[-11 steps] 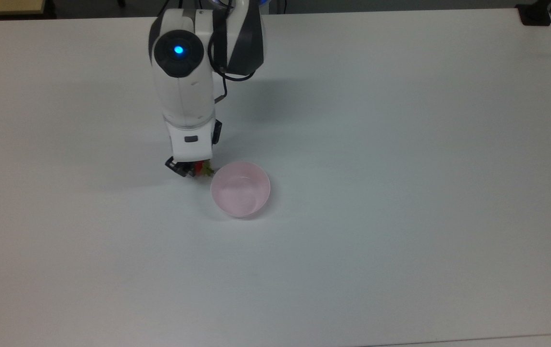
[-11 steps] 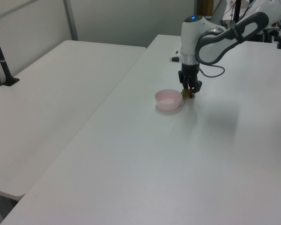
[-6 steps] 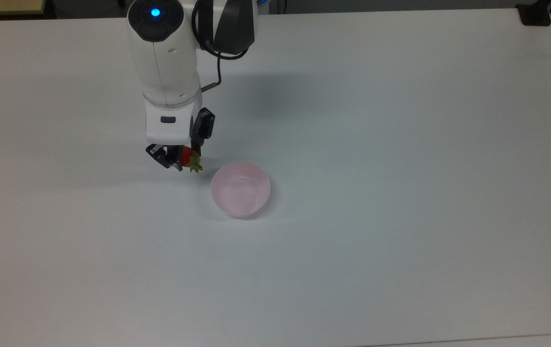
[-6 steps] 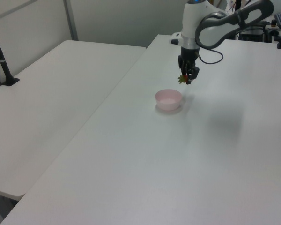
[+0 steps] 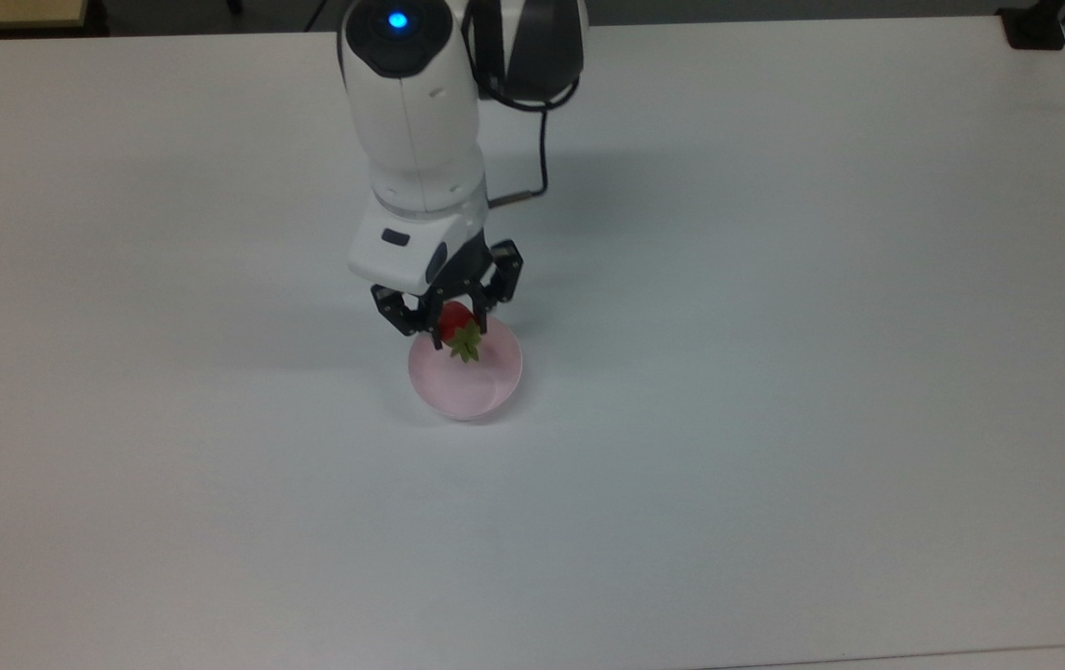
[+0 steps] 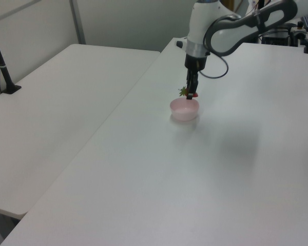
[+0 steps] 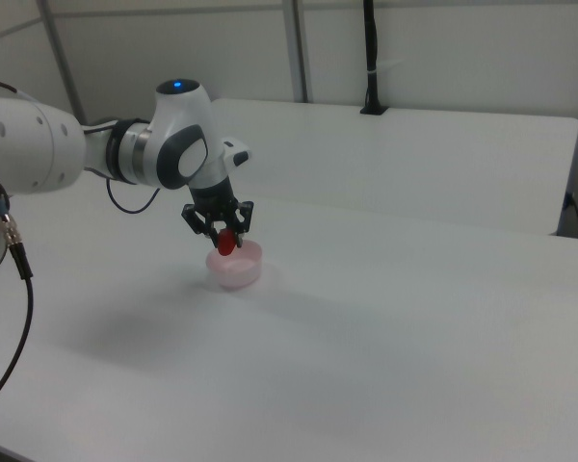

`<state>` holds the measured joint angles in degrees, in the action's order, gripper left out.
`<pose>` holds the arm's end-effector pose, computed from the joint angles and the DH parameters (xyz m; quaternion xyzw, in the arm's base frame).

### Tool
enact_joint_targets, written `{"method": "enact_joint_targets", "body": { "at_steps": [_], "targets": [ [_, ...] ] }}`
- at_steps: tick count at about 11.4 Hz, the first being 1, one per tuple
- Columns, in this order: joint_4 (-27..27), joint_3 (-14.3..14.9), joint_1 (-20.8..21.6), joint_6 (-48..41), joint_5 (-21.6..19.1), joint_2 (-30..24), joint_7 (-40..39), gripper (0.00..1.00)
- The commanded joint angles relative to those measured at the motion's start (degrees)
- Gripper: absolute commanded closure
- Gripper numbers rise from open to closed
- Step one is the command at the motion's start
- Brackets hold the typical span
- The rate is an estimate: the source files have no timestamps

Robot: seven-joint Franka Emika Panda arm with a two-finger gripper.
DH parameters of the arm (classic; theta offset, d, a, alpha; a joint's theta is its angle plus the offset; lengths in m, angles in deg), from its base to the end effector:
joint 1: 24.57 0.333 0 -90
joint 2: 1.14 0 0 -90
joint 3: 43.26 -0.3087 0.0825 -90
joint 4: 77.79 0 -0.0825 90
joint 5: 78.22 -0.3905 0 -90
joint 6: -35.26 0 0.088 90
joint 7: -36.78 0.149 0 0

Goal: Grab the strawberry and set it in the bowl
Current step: 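Lower the strawberry into the bowl and open the gripper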

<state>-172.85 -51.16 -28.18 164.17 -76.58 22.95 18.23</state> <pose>0.6933 0.0420 0.3334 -0.9764 -0.1969 -0.0884 0.0046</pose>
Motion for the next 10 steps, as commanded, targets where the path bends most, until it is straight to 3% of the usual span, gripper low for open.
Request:
{"method": "enact_joint_targets", "body": {
  "at_steps": [1, 2, 3, 4, 5, 6, 7, 8, 10],
  "targets": [
    [0.93, 0.34, 1.06, 4.41, -0.15, 3.94, 8.26, 0.53],
    [0.93, 0.34, 0.97, 4.33, -0.14, 3.95, 8.36, 0.50],
    [0.93, 0.34, 0.97, 4.33, -0.14, 3.86, 8.36, 0.41],
    [0.93, 0.43, 0.80, 4.06, -0.14, 3.68, 8.36, 0.31],
    [0.84, 0.43, 0.62, 3.63, -0.31, 2.90, 8.45, 0.13],
    [0.58, 0.43, 0.53, 3.27, -0.32, 1.41, 8.36, 0.06],
    [0.14, 0.78, 0.53, 1.27, -0.32, -0.87, 8.36, 0.05],
    [0.23, 1.04, 0.53, -3.54, -0.40, -3.67, 8.45, 0.00],
    [0.23, 1.31, 0.45, -15.66, -0.14, -9.82, 8.45, 0.00]
  ]
}}
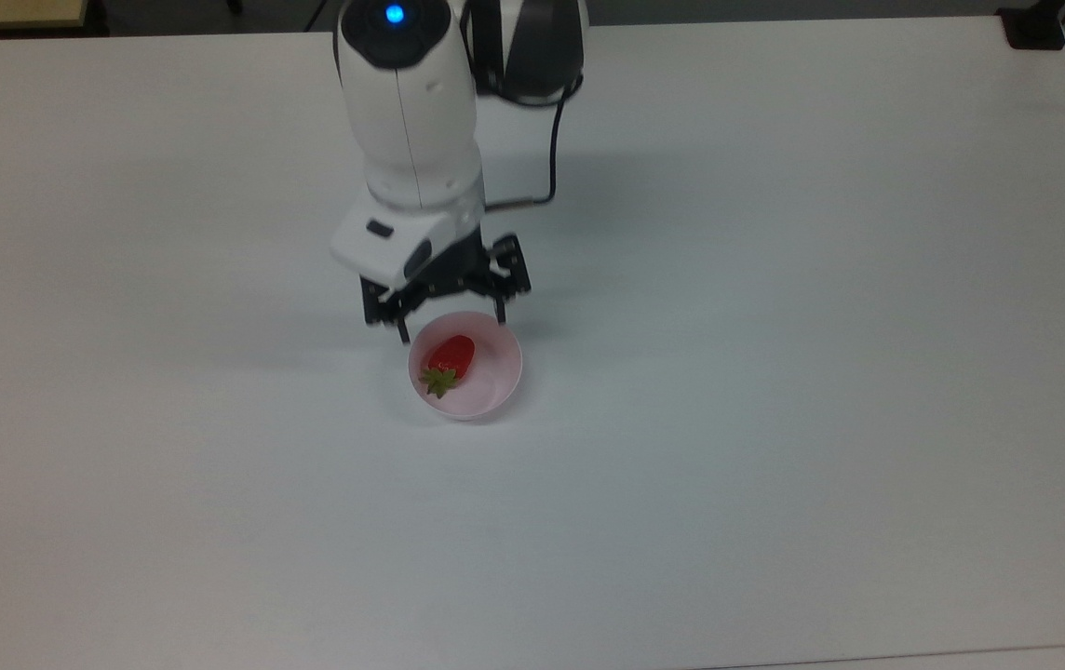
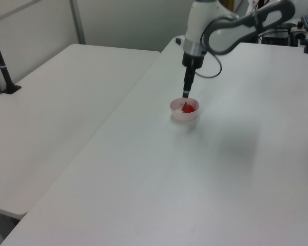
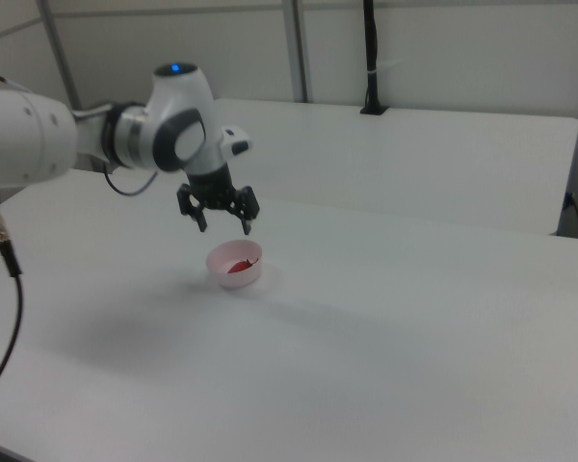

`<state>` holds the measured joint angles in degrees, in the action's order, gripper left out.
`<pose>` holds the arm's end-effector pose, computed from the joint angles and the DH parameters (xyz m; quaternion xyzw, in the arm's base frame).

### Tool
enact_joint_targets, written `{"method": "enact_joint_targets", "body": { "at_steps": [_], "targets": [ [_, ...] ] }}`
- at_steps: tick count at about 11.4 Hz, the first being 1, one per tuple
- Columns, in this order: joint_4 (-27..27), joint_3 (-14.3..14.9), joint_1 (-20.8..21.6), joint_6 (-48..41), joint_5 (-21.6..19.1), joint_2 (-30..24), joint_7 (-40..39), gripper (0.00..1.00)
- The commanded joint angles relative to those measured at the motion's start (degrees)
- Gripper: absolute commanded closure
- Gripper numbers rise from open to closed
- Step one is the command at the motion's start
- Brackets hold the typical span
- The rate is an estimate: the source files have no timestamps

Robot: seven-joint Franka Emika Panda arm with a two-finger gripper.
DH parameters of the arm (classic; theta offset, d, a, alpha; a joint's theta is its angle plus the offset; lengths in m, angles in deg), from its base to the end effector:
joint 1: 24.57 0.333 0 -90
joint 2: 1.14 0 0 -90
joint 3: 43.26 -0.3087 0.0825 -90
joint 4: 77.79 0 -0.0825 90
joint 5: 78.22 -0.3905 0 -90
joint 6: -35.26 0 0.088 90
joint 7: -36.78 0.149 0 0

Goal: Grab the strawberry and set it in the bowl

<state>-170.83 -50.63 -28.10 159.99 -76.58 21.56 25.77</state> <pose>0.6920 0.0362 0.3592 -0.9883 -0.1291 -0.0806 0.0069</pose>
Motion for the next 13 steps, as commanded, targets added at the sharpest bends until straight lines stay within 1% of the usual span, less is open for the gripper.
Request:
{"method": "enact_joint_targets", "body": {
  "at_steps": [1, 2, 3, 4, 5, 6, 8, 10, 13],
  "targets": [
    [-1.87, 1.74, 0.46, -15.79, -0.15, -11.50, 0.90, 0.00],
    [-1.87, 2.96, 0.80, -19.92, -0.15, -14.32, 0.90, 0.00],
    [-1.87, 3.41, 0.89, -23.71, -0.15, -17.39, 0.90, 0.00],
    [-1.87, 4.98, 1.24, -27.57, -0.06, -20.03, 0.90, 0.00],
    [-1.87, 5.69, 2.03, -29.96, 0.20, -21.62, 0.99, 0.00],
    [-1.87, 6.31, 2.91, -30.33, 0.47, -22.95, 3.34, 0.00],
    [-1.78, 9.20, 6.50, -30.69, 2.57, -24.53, 13.08, 0.00],
    [-1.61, 9.92, 6.79, -32.34, 2.67, -24.72, 14.08, 0.00],
    [-1.35, 9.92, 6.08, -34.46, 2.67, -24.80, 13.56, 0.00]
  ]
}}
